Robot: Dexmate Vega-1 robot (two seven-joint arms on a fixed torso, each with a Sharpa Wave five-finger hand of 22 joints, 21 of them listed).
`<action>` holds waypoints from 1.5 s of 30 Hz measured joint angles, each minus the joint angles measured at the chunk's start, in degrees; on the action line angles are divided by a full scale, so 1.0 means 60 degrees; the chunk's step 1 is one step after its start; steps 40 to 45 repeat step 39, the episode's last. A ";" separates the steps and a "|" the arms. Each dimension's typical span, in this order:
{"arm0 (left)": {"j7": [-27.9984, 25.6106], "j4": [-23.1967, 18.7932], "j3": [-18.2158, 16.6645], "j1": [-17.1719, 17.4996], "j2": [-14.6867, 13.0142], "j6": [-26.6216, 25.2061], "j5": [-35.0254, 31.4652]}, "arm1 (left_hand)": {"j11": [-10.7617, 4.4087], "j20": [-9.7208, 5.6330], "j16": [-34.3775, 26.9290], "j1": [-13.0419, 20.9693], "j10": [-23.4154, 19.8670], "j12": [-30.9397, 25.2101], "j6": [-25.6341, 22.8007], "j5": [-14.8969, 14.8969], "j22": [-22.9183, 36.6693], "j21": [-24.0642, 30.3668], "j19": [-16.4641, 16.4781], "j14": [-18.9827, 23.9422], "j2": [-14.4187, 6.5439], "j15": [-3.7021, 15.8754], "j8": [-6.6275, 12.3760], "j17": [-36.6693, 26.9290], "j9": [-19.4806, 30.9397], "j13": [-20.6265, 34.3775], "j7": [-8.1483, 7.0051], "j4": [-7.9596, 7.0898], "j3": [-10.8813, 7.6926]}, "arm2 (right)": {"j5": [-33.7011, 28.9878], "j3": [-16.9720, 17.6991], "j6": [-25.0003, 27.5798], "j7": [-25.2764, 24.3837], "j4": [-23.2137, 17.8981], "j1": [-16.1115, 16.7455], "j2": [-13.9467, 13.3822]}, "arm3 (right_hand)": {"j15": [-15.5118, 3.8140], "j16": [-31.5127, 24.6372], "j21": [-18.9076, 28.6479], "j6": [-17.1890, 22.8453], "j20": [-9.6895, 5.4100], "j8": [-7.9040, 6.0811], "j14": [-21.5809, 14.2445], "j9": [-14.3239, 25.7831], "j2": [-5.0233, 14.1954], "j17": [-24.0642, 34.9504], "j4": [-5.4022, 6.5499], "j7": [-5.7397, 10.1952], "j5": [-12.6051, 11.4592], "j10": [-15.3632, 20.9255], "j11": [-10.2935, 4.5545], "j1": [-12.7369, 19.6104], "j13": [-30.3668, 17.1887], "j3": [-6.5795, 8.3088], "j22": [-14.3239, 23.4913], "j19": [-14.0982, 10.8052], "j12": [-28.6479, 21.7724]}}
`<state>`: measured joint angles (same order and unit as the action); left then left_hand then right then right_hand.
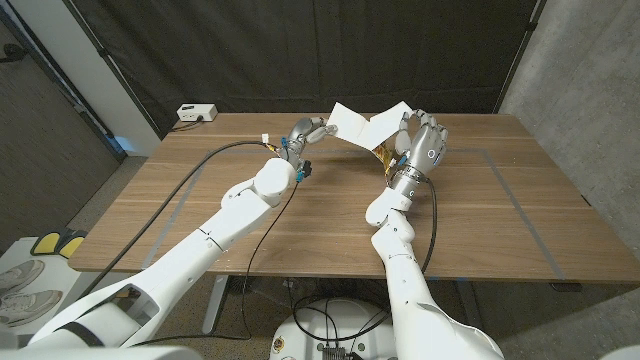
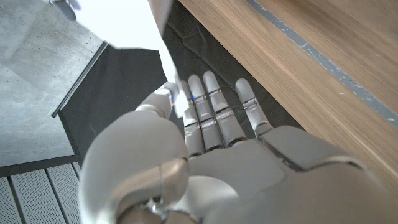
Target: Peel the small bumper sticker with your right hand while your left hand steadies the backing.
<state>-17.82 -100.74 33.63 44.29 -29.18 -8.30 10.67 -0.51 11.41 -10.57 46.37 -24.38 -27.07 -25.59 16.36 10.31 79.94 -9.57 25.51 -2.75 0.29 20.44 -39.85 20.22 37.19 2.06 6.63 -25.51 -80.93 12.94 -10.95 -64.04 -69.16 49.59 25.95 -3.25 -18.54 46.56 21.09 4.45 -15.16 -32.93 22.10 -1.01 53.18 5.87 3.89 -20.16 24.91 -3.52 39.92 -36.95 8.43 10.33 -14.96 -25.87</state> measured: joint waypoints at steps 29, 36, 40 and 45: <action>0.2015 -0.0249 -0.1117 0.1387 -0.1636 0.2401 0.1301 | 0.0955 0.0060 -0.0078 -0.2433 0.2150 0.2009 0.2305 -0.1001 -0.0033 -0.1718 -0.0061 -0.2428 0.1096 -0.1106 -0.1560 0.1599 -0.1201 -0.1288 -0.0083 -0.0508 0.1159 | 0.0420 -0.0969 -0.2214 0.0001 -0.0138 0.0740 -0.0008 | 0.0080 0.0545 -0.0855 -0.0054 0.0471 0.0419 0.0364 -0.1159 0.0507 -0.1302 0.0710 -0.0095 0.0524 0.0262 0.0684 -0.3870 0.1242 -0.1236 -0.0008 0.0396 0.1107; 0.2232 -0.0289 -0.1715 0.2234 -0.2145 0.3220 0.1697 | 0.0989 0.0060 -0.0077 -0.2470 0.2117 0.2009 0.2305 -0.1001 -0.0032 -0.1718 -0.0061 -0.2428 0.1058 -0.1106 -0.1560 0.1643 -0.1243 -0.1289 -0.0084 -0.0508 0.1159 | 0.0357 -0.1953 -0.1750 0.0005 -0.0414 0.1252 -0.0006 | 0.0080 0.0545 -0.0855 -0.0015 0.0486 0.0400 0.0365 -0.1225 0.0655 -0.1367 0.0709 -0.0087 0.0571 0.0364 0.0684 -0.4017 0.1297 -0.1236 -0.0008 0.0381 0.1180; 0.2265 -0.0313 -0.1943 0.2550 -0.2316 0.3362 0.1794 | 0.0988 0.0060 -0.0077 -0.2470 0.2117 0.2009 0.2305 -0.1000 -0.0032 -0.1774 -0.0061 -0.2427 0.1058 -0.1106 -0.1560 0.1679 -0.1243 -0.1332 -0.0084 -0.0508 0.1159 | 0.0275 -0.2163 -0.1605 0.0007 -0.0456 0.1333 -0.0006 | 0.0080 0.0545 -0.0891 0.0054 0.0486 0.0400 0.0365 -0.1246 0.0723 -0.1390 0.0710 -0.0120 0.0571 0.0364 0.0684 -0.4086 0.1297 -0.1235 -0.0008 0.0381 0.1181; 0.2265 -0.0313 -0.1943 0.2550 -0.2316 0.3362 0.1794 | 0.0988 0.0060 -0.0077 -0.2470 0.2117 0.2009 0.2305 -0.1000 -0.0032 -0.1774 -0.0061 -0.2427 0.1058 -0.1106 -0.1560 0.1679 -0.1243 -0.1332 -0.0084 -0.0508 0.1159 | 0.0275 -0.2163 -0.1605 0.0007 -0.0456 0.1333 -0.0006 | 0.0080 0.0545 -0.0891 0.0054 0.0486 0.0400 0.0365 -0.1246 0.0723 -0.1390 0.0710 -0.0120 0.0571 0.0364 0.0684 -0.4086 0.1297 -0.1235 -0.0008 0.0381 0.1181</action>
